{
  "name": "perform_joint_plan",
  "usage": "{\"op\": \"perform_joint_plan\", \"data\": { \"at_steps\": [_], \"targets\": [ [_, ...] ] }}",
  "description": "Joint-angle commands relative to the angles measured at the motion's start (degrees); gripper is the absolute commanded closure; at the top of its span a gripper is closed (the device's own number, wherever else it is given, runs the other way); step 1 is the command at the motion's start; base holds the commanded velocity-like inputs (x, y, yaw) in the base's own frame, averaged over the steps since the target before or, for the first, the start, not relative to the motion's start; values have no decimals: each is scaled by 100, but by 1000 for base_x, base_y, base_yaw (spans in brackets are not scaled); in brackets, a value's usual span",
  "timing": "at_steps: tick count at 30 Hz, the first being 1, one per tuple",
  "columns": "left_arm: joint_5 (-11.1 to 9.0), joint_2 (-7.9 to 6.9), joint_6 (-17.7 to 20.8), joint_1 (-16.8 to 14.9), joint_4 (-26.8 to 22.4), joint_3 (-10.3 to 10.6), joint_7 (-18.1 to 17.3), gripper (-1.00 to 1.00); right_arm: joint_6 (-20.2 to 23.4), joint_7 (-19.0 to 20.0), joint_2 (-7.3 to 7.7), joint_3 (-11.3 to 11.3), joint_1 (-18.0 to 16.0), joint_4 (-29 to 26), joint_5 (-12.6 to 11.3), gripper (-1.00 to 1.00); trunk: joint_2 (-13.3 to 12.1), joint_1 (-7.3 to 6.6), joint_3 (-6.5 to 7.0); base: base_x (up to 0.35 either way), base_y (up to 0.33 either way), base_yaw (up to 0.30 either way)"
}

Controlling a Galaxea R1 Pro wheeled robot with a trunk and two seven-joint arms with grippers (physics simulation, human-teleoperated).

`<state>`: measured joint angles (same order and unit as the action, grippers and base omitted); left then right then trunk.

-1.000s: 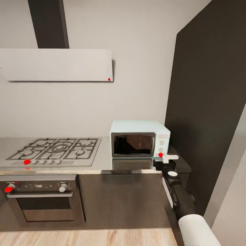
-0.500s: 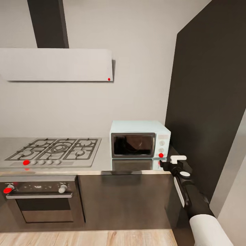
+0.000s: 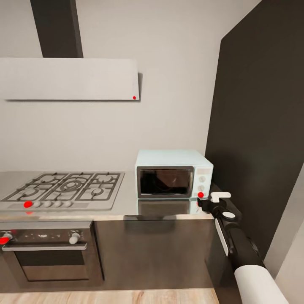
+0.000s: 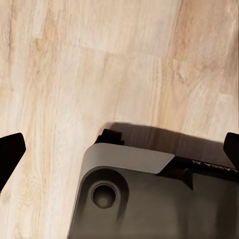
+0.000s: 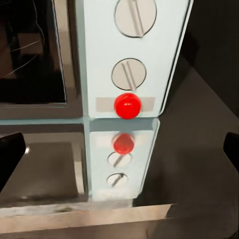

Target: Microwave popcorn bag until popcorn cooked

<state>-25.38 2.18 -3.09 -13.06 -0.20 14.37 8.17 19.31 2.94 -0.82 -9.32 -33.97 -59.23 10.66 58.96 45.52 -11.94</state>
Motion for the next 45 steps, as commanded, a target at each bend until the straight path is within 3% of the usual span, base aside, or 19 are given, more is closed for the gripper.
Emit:
{"op": "perform_joint_plan", "data": {
  "at_steps": [1, 20, 24, 27, 39, 45],
  "targets": [
    [-47, 2, -15, -4, 2, 49, 18, -100, 25, 31, -6, -17, -4, -9, 56, -100, 5, 3, -8, 217, 0, 0],
    [-54, 2, -17, -4, 2, 48, 18, -100, 4, 84, 79, -16, -4, -3, 45, -100, 5, 3, -8, 74, 0, 0],
    [-63, -6, -17, -4, 1, 44, 18, -100, 3, 165, 281, -158, -4, 45, 31, -100, 5, 3, -8, 0, 0, 0],
    [-64, -7, -17, -4, -4, 46, 18, -100, 9, 259, 308, -197, -4, 51, 24, -100, 5, 3, -8, 0, 0, 0],
    [-64, 0, -17, -4, -2, 49, 18, -100, -12, 183, 223, -289, -4, 63, 43, -100, 5, 3, -8, 0, 0, 0],
    [-55, 1, -17, -4, -1, 49, 18, -100, -235, 159, 194, -305, -4, 460, 42, -100, 5, 3, -8, 0, 0, 0]
  ]
}}
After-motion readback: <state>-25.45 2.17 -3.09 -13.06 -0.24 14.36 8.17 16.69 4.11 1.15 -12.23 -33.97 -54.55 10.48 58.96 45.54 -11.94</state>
